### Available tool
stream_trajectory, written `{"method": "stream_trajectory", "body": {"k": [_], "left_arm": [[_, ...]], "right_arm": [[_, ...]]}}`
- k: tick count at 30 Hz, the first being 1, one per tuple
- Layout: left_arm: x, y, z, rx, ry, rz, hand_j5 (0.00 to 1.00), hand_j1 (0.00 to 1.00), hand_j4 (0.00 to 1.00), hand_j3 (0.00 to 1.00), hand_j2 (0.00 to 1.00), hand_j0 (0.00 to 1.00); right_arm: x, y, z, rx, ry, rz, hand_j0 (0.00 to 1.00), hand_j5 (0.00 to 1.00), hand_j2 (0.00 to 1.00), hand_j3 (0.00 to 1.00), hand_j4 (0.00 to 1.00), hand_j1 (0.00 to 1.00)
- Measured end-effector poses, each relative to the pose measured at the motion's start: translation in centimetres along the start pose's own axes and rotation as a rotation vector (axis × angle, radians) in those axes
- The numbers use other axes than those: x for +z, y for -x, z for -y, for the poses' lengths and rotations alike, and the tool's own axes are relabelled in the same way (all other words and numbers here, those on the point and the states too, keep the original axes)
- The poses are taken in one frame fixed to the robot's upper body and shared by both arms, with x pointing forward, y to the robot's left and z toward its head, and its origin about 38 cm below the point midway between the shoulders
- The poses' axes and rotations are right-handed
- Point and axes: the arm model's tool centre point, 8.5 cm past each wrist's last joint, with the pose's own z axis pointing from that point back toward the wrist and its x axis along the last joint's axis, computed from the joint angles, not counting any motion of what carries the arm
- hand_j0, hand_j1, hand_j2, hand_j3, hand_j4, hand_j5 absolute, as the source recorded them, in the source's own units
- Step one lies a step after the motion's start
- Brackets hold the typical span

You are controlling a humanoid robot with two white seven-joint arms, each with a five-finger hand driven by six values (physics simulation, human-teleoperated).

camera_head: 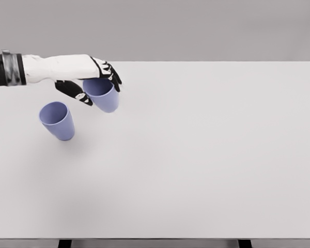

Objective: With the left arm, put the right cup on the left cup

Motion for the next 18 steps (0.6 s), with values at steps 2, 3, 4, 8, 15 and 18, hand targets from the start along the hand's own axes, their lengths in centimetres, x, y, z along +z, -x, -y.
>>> {"method": "stream_trajectory", "body": {"k": [2,3,4,8,15,18], "left_arm": [[1.1,-0.1,-0.8,-0.010,-0.011,-0.010,0.60,0.60,0.60,0.60,0.60,0.60],[1.8,-0.2,-1.2,-0.014,-0.016,-0.016,0.61,0.61,0.61,0.61,0.61,0.61],[2.4,-0.2,-1.4,-0.014,-0.019,-0.024,0.61,0.61,0.61,0.61,0.61,0.61],[4.9,0.0,-2.5,-0.030,-0.031,-0.066,0.61,0.61,0.61,0.61,0.61,0.61],[9.4,0.7,-2.7,-0.029,-0.016,-0.162,0.62,0.62,0.62,0.62,0.62,0.62],[10.6,1.0,-2.3,-0.022,0.004,-0.190,0.62,0.62,0.62,0.62,0.62,0.62]], "right_arm": [[0.0,0.0,0.0,0.000,0.000,0.000,1.00,1.00,1.00,1.00,1.00,1.00],[0.0,0.0,0.0,0.000,0.000,0.000,1.00,1.00,1.00,1.00,1.00,1.00],[0.0,0.0,0.0,0.000,0.000,0.000,1.00,1.00,1.00,1.00,1.00,1.00],[0.0,0.0,0.0,0.000,0.000,0.000,1.00,1.00,1.00,1.00,1.00,1.00],[0.0,0.0,0.0,0.000,0.000,0.000,1.00,1.00,1.00,1.00,1.00,1.00],[0.0,0.0,0.0,0.000,0.000,0.000,1.00,1.00,1.00,1.00,1.00,1.00]]}}
